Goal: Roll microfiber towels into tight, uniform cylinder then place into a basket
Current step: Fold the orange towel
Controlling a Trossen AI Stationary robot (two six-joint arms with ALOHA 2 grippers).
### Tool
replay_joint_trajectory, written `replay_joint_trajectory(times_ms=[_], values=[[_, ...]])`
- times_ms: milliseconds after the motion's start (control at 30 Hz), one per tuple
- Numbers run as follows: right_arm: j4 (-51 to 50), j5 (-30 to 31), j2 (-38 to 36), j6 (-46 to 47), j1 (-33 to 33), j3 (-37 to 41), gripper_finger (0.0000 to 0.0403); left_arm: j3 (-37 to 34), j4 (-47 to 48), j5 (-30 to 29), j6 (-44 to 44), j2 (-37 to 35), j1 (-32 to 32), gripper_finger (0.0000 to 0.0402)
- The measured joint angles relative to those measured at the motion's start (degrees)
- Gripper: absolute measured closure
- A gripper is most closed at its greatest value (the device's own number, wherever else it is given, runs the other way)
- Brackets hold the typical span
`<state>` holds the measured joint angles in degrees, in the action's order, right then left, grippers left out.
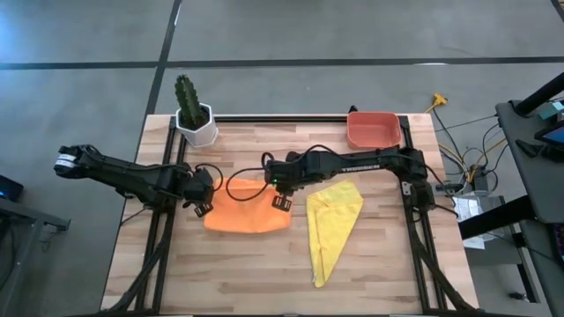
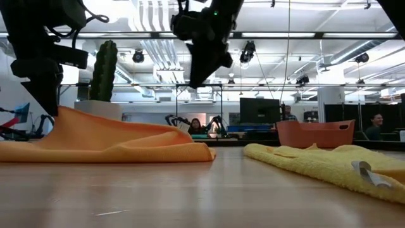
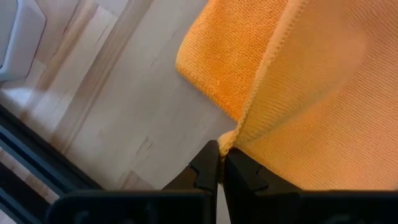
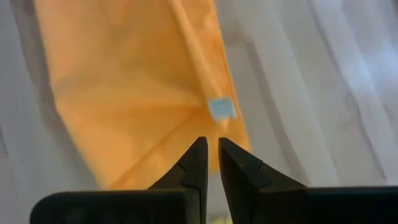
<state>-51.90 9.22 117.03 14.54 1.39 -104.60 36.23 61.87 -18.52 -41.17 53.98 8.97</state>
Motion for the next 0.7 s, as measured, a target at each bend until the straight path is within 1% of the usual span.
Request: replay_joint_trajectory(times_ms=[100,167,367,467,533,633,700], values=[[3.65,-1.99,0.83,-4.07,0.13,0.0,0.0349,0.14,0.0,0.49,-0.22,-0.1,0.0,0.0402],[5.07,-3.59,1.12,-5.72,0.19,0.0,0.033,0.35,-0.12,0.91,-0.33,-0.13,0.0,0.0402],[5.53,-3.43,3.37,-10.04,0.16,-0.01,0.0241,1.37,-0.05,3.05,-0.4,-0.14,0.01,0.0402],[5.63,-2.41,5.51,-11.75,0.2,0.04,0.0194,1.77,-0.02,3.28,-0.4,-0.18,0.02,0.0402],[5.68,-0.66,6.76,-12.21,0.24,0.04,0.0167,1.84,0.0,3.57,-0.4,-0.24,0.02,0.0402],[5.43,1.36,8.18,-11.57,0.48,0.04,0.0141,1.84,0.02,4.6,-0.4,-0.26,0.0,0.0402],[5.39,3.71,8.73,-10.9,0.58,0.04,0.0135,1.81,0.06,5.03,-0.4,-0.26,0.02,0.0402]])
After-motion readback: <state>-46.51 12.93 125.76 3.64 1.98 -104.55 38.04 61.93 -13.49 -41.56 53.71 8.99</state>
